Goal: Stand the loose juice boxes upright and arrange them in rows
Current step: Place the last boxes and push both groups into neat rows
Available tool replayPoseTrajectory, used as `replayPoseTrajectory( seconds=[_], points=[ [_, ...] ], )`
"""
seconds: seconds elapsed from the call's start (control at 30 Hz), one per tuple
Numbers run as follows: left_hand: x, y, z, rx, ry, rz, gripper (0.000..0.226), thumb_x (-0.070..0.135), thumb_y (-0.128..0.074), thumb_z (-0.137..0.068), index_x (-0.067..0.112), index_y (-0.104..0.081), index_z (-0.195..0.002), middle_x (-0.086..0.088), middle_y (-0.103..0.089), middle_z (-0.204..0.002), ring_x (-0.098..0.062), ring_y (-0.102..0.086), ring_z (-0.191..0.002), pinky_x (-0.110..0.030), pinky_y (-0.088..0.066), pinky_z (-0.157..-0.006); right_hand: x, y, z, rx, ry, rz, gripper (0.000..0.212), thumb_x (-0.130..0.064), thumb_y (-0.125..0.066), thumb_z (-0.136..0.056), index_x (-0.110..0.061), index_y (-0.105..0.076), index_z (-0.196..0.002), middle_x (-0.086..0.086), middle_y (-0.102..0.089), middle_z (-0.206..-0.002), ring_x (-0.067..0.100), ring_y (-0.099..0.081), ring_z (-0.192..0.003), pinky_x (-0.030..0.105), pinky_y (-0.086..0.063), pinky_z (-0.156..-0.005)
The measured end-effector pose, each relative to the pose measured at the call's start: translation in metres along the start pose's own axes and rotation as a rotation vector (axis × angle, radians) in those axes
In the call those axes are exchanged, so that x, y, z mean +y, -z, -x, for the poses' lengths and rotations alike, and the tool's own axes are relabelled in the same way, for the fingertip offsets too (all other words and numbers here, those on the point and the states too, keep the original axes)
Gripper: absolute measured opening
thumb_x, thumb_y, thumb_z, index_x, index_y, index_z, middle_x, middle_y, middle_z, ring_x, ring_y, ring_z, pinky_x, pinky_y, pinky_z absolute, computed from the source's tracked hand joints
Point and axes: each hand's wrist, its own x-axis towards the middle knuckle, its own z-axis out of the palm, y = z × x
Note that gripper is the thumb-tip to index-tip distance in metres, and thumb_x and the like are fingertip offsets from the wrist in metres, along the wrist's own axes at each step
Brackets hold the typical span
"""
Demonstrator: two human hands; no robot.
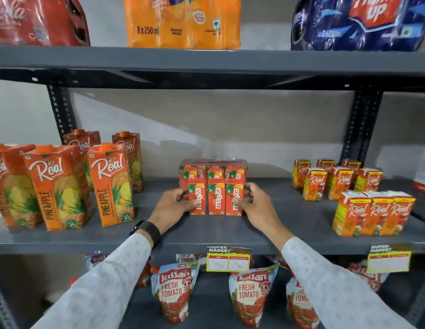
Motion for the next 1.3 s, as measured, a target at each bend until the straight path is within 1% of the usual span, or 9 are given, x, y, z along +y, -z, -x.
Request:
replayPoseTrajectory(
  seconds=[0.13,0.27,0.4,0.53,0.63,0.93,1.07,1.2,1.3],
  points=[
    [0.001,-0.009,0.000,0.013,0.019,0.001,0.044,0.013,-0.081,-0.081,0.014,-0.067,-0.123,0.002,-0.078,-0.107,-0.014,-0.074,-0.099,-0.035,-0.059,-0.088,-0.002,-0.001,0.000,-0.007,0.005,-0.002,0.036,-0.027,-0.076,-0.092,-0.029,-0.057,-0.122,-0.014,-0.071,-0.107,-0.009,-0.068,-0.090,0.011,-0.053,-0.065],
    [0.002,-0.009,0.002,0.014,0.000,-0.025,0.044,0.015,-0.081,-0.080,0.016,-0.068,-0.122,0.008,-0.078,-0.104,-0.010,-0.073,-0.097,-0.026,-0.060,-0.082,-0.002,0.000,0.000,-0.019,-0.004,-0.048,0.037,-0.027,-0.076,-0.092,-0.030,-0.056,-0.123,-0.015,-0.071,-0.107,-0.010,-0.068,-0.093,0.013,-0.055,-0.066],
    [0.004,-0.009,0.004,0.017,0.005,-0.062,0.044,0.017,-0.080,-0.082,0.017,-0.068,-0.124,0.004,-0.077,-0.110,-0.011,-0.073,-0.100,-0.037,-0.057,-0.094,-0.004,-0.001,0.001,-0.019,-0.007,-0.058,0.038,-0.028,-0.076,-0.092,-0.030,-0.056,-0.124,-0.016,-0.070,-0.110,-0.005,-0.070,-0.093,0.015,-0.057,-0.068],
    [0.008,-0.011,0.008,0.016,0.003,-0.127,0.039,0.019,-0.078,-0.085,0.016,-0.068,-0.123,0.003,-0.076,-0.112,-0.011,-0.072,-0.100,-0.037,-0.055,-0.097,-0.007,-0.002,0.001,-0.039,-0.016,-0.070,0.035,-0.024,-0.075,-0.093,-0.029,-0.058,-0.123,-0.013,-0.071,-0.111,0.001,-0.071,-0.096,0.020,-0.059,-0.072],
    [0.013,-0.009,0.016,0.004,0.000,-0.180,0.038,0.021,-0.077,-0.086,0.017,-0.068,-0.123,0.005,-0.075,-0.112,-0.007,-0.072,-0.099,-0.032,-0.055,-0.095,-0.008,0.003,0.006,-0.070,-0.013,-0.069,0.037,-0.022,-0.075,-0.092,-0.026,-0.059,-0.126,-0.011,-0.072,-0.115,0.002,-0.071,-0.098,0.027,-0.061,-0.080],
    [0.023,-0.003,0.056,-0.014,-0.048,-0.281,0.030,0.026,-0.078,-0.085,0.021,-0.073,-0.114,0.011,-0.077,-0.102,-0.002,-0.072,-0.093,-0.024,-0.056,-0.087,-0.020,0.012,0.043,-0.096,0.023,-0.086,0.034,-0.019,-0.075,-0.092,-0.026,-0.059,-0.123,-0.011,-0.072,-0.112,-0.005,-0.069,-0.097,0.018,-0.058,-0.070],
    [0.027,-0.003,0.072,-0.006,-0.067,-0.313,0.028,0.031,-0.078,-0.085,0.027,-0.073,-0.113,0.016,-0.077,-0.098,0.000,-0.072,-0.091,-0.017,-0.055,-0.081,-0.024,0.014,0.053,-0.109,0.025,-0.089,0.035,-0.018,-0.075,-0.093,-0.025,-0.060,-0.124,-0.009,-0.072,-0.114,-0.002,-0.070,-0.098,0.020,-0.059,-0.072],
    [0.032,-0.005,0.084,0.002,-0.055,-0.302,0.030,0.030,-0.077,-0.085,0.023,-0.073,-0.114,0.010,-0.077,-0.102,-0.004,-0.073,-0.091,-0.025,-0.057,-0.084,-0.028,0.017,0.062,-0.112,0.028,-0.058,0.035,-0.023,-0.074,-0.093,-0.026,-0.059,-0.124,-0.011,-0.071,-0.114,0.003,-0.071,-0.098,0.027,-0.062,-0.079],
    [0.034,-0.007,0.090,0.009,-0.051,-0.294,0.030,0.030,-0.077,-0.084,0.022,-0.072,-0.113,0.008,-0.077,-0.101,-0.006,-0.074,-0.090,-0.027,-0.059,-0.083,-0.029,0.019,0.067,-0.108,0.034,-0.043,0.034,-0.025,-0.074,-0.093,-0.031,-0.057,-0.123,-0.015,-0.070,-0.113,-0.001,-0.071,-0.096,0.024,-0.061,-0.077]
  ],
)
